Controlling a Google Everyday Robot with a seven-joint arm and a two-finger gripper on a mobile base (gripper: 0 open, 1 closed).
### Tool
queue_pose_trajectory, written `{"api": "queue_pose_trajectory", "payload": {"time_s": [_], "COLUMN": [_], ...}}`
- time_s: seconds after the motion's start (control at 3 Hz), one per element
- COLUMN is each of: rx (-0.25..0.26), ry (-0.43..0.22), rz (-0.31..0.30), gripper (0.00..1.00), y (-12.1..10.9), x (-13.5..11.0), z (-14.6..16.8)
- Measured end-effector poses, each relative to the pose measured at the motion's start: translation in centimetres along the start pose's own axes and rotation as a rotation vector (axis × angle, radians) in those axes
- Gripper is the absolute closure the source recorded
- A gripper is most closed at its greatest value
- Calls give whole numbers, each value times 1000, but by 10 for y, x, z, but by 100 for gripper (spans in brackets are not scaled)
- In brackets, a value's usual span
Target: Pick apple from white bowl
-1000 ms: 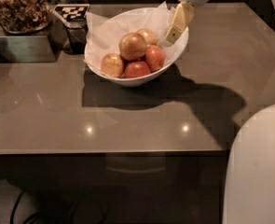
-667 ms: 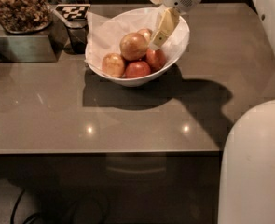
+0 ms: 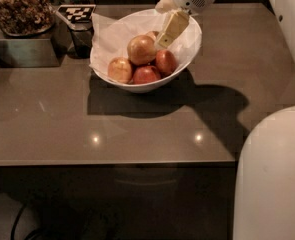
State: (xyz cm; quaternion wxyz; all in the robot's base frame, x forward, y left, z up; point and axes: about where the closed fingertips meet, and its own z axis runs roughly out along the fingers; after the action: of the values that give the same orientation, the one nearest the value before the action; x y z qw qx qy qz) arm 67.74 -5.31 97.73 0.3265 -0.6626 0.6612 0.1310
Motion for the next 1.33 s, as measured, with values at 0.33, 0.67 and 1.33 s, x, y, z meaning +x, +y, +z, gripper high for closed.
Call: {"api": "queue_pose_trajectory", "payload": {"time_s": [0.33, 0.67, 1.33], "rx": [0, -47, -175], "ry": [0, -39, -120], "rz": [0, 20, 67], "gripper": [30, 25, 24], "y": [0, 7, 29], "x": [0, 5, 8], "z": [0, 16, 46]}}
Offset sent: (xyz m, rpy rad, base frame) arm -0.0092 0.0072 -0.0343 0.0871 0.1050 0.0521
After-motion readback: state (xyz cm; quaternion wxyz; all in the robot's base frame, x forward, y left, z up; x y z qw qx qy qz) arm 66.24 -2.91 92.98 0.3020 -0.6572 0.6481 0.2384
